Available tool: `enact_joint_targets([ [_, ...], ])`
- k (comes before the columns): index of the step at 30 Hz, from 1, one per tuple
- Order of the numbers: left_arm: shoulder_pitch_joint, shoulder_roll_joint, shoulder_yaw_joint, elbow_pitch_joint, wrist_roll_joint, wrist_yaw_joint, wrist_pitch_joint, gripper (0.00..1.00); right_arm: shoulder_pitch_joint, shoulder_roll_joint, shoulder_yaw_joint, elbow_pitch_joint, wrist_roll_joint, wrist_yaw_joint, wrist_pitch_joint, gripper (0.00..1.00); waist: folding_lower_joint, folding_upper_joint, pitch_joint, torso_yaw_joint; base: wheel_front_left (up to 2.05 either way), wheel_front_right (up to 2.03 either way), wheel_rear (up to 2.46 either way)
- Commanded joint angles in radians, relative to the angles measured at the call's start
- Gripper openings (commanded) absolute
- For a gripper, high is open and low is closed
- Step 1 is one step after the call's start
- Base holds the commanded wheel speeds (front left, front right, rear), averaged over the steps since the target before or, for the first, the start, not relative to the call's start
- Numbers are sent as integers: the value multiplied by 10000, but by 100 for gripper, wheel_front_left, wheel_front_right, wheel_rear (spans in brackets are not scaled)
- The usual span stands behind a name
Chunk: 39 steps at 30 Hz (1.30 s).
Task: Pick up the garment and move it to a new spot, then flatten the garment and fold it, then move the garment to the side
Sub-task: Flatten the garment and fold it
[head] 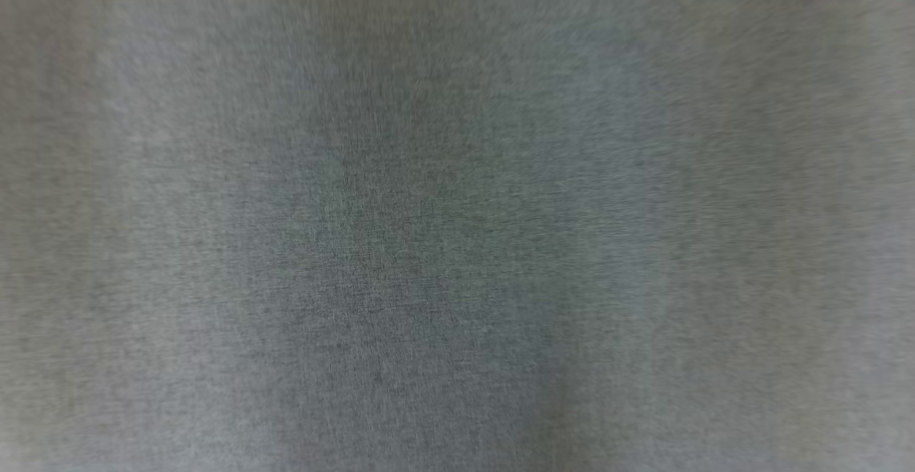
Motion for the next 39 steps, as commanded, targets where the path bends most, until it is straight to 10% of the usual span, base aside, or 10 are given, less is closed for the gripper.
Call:
enact_joint_targets([
  [1, 419, -63, 20, -163, -119, -48, -21, 0, 435, -59, 59, 27, 46, -23, -2, 0, -2, -3, 1100, 361, 0, 0, 0],
  [16, 6425, 1961, -1260, -4121, -4154, -20, -12, 0, 3868, -1478, 1178, -1293, 2040, -23, -7, 0, -2, -3, -126, 810, 0, 0, 0],
  [21, 9243, 2566, -822, -5841, -5132, 700, 133, 0, 5509, -1982, 1430, -2103, 3069, -23, -9, 0, -2, -3, -923, 731, 0, 0, 0],
  [30, 13717, 2823, -191, -7551, -6436, 1662, 18, 0, 8194, -2173, 1622, -3014, 4168, -25, -8, 0, -2, -3, -2105, 446, 0, 0, 0],
  [39, 15741, 2502, -710, -7021, -6495, 1262, -14, 0, 10134, -2179, 1681, -2973, 5173, -25, -8, 0, -2, -3, -2994, 428, 0, 0, 0],
])
